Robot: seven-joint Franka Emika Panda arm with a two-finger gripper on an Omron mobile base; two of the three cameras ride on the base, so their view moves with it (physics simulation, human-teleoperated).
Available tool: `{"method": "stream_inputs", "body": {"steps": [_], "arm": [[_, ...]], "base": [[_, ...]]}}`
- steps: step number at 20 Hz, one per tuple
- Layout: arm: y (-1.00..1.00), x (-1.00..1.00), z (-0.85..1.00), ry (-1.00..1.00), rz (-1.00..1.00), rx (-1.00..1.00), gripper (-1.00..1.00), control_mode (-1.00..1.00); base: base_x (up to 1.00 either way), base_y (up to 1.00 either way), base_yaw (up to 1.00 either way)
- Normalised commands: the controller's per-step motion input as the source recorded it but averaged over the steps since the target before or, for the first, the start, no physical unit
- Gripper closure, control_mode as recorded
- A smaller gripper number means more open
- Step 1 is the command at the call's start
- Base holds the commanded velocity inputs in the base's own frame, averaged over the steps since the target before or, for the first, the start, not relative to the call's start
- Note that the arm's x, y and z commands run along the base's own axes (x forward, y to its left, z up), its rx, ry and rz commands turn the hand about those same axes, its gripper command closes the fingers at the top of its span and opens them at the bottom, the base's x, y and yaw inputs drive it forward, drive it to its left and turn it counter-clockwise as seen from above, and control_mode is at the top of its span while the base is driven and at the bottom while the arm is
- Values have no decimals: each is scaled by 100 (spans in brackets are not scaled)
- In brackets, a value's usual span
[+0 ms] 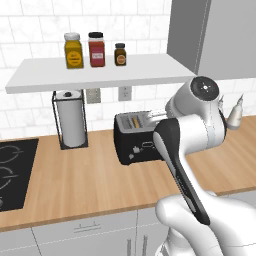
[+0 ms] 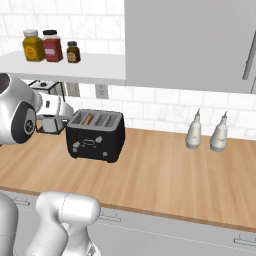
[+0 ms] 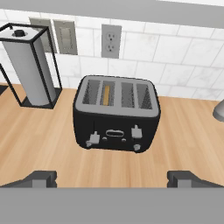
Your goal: Start the toaster. Once the lever pops up, take the bread to the plate on the dining counter.
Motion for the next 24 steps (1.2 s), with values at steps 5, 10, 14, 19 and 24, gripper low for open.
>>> {"method": "stream_inputs", "body": {"steps": [5, 10, 14, 19, 24], "arm": [[0, 0, 0, 0, 0, 0, -100, -100], [0, 0, 0, 0, 0, 0, -100, -100], [0, 0, 0, 0, 0, 0, -100, -100], [0, 0, 0, 0, 0, 0, -100, -100], [0, 0, 0, 0, 0, 0, -100, -100]], "base": [[0, 0, 0], [0, 0, 0], [0, 0, 0], [0, 0, 0], [0, 0, 0]]}}
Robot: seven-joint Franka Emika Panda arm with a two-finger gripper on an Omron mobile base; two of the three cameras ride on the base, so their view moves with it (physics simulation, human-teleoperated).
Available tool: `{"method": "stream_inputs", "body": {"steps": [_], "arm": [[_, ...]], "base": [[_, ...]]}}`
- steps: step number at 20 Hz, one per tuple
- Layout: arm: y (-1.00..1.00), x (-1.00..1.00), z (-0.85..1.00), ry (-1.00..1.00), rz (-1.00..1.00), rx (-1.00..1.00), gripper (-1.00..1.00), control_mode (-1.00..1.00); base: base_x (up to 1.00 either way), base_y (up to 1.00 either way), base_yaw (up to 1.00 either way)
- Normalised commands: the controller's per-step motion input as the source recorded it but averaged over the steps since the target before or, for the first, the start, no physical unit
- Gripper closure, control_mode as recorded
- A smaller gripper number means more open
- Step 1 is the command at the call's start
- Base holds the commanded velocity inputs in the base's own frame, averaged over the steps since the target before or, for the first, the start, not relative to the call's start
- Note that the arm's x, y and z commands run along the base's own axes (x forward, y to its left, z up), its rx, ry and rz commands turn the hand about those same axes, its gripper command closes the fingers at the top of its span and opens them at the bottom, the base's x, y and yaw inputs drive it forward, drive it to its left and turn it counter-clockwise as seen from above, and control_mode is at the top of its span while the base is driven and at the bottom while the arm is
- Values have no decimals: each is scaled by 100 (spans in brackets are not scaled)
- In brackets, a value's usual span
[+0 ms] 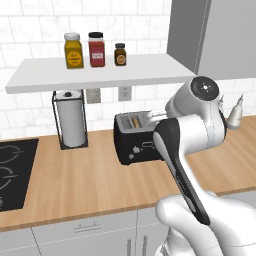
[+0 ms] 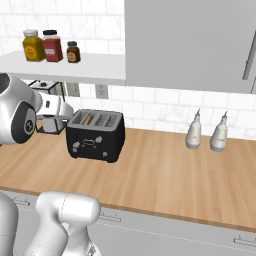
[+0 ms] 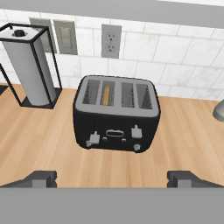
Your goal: Start the toaster. Once the lever pops up, take the bread to the plate on the dining counter.
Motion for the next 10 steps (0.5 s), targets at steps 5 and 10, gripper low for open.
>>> {"method": "stream_inputs", "body": {"steps": [5, 10], "arm": [[0, 0, 0, 0, 0, 0, -100, -100], [0, 0, 0, 0, 0, 0, -100, -100]], "base": [[0, 0, 0], [0, 0, 0]]}}
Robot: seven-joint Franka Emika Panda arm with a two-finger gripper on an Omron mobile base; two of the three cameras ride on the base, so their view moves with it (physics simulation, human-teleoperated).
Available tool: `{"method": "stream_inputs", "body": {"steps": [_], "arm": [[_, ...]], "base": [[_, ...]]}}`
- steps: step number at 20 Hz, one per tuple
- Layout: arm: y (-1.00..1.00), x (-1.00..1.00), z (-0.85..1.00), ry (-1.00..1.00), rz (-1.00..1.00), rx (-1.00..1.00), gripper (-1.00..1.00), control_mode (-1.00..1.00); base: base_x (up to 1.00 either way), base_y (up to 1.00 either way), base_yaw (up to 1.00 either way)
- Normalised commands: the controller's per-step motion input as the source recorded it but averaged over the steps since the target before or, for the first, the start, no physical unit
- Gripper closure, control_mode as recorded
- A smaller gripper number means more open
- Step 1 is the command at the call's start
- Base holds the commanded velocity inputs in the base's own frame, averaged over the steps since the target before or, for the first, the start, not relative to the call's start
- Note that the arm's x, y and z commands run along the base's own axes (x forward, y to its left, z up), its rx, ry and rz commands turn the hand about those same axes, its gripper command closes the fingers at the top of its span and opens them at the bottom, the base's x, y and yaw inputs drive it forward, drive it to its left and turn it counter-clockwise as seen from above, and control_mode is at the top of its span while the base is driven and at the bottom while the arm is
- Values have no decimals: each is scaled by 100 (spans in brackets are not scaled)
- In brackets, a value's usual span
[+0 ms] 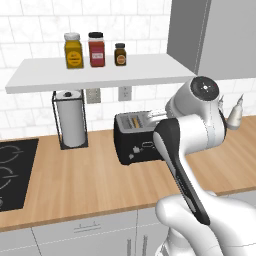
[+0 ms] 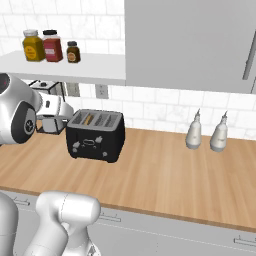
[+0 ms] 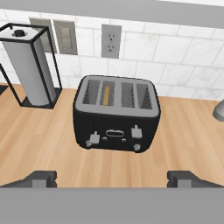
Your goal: Start the toaster. Once the lever pops up, take the bread to the plate on the dining counter.
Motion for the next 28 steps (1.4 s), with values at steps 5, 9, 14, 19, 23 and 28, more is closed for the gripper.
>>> {"method": "stream_inputs", "body": {"steps": [5, 9, 14, 19, 23, 28], "arm": [[0, 0, 0, 0, 0, 0, -100, -100], [0, 0, 0, 0, 0, 0, -100, -100], [0, 0, 0, 0, 0, 0, -100, -100], [0, 0, 0, 0, 0, 0, -100, -100], [0, 0, 0, 0, 0, 0, -100, -100], [0, 0, 0, 0, 0, 0, -100, -100]], "base": [[0, 0, 0], [0, 0, 0], [0, 0, 0], [0, 0, 0], [0, 0, 0], [0, 0, 0]]}}
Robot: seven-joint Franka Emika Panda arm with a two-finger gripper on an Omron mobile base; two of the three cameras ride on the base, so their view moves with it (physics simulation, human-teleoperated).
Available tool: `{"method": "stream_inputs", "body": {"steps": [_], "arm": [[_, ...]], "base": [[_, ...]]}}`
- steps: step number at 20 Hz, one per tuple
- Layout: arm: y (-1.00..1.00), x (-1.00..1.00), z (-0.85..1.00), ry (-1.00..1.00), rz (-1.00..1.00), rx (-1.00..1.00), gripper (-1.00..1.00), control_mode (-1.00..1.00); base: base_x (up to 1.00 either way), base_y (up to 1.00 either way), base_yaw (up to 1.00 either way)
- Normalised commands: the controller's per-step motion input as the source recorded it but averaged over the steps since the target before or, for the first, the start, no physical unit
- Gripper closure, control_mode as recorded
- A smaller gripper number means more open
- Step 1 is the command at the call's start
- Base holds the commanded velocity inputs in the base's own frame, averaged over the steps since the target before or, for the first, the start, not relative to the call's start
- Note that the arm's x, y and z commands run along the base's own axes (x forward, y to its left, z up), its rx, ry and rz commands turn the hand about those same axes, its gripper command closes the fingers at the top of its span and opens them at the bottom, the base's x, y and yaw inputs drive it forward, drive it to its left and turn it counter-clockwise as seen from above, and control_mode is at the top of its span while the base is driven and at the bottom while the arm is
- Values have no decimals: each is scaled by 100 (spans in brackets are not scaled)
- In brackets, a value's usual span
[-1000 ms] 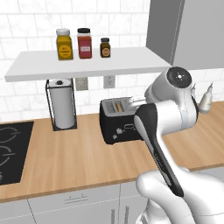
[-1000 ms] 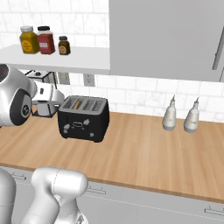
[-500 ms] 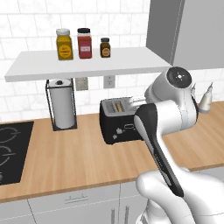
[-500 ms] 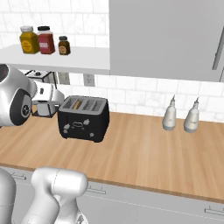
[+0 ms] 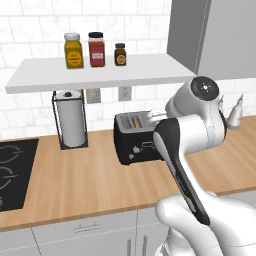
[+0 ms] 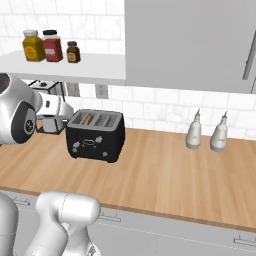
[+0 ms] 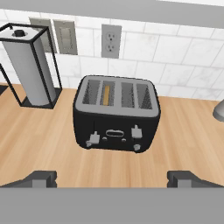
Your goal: Start the toaster. Once the lever pops up, take the bread to the plate on the dining counter.
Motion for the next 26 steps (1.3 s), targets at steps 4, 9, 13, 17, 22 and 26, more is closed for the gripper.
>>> {"method": "stream_inputs", "body": {"steps": [4, 9, 13, 17, 22, 26], "arm": [[0, 0, 0, 0, 0, 0, -100, -100], [0, 0, 0, 0, 0, 0, -100, -100], [0, 0, 0, 0, 0, 0, -100, -100], [0, 0, 0, 0, 0, 0, -100, -100], [0, 0, 0, 0, 0, 0, -100, -100], [0, 0, 0, 0, 0, 0, -100, -100]], "base": [[0, 0, 0], [0, 0, 0], [0, 0, 0], [0, 0, 0], [0, 0, 0], [0, 0, 0]]}}
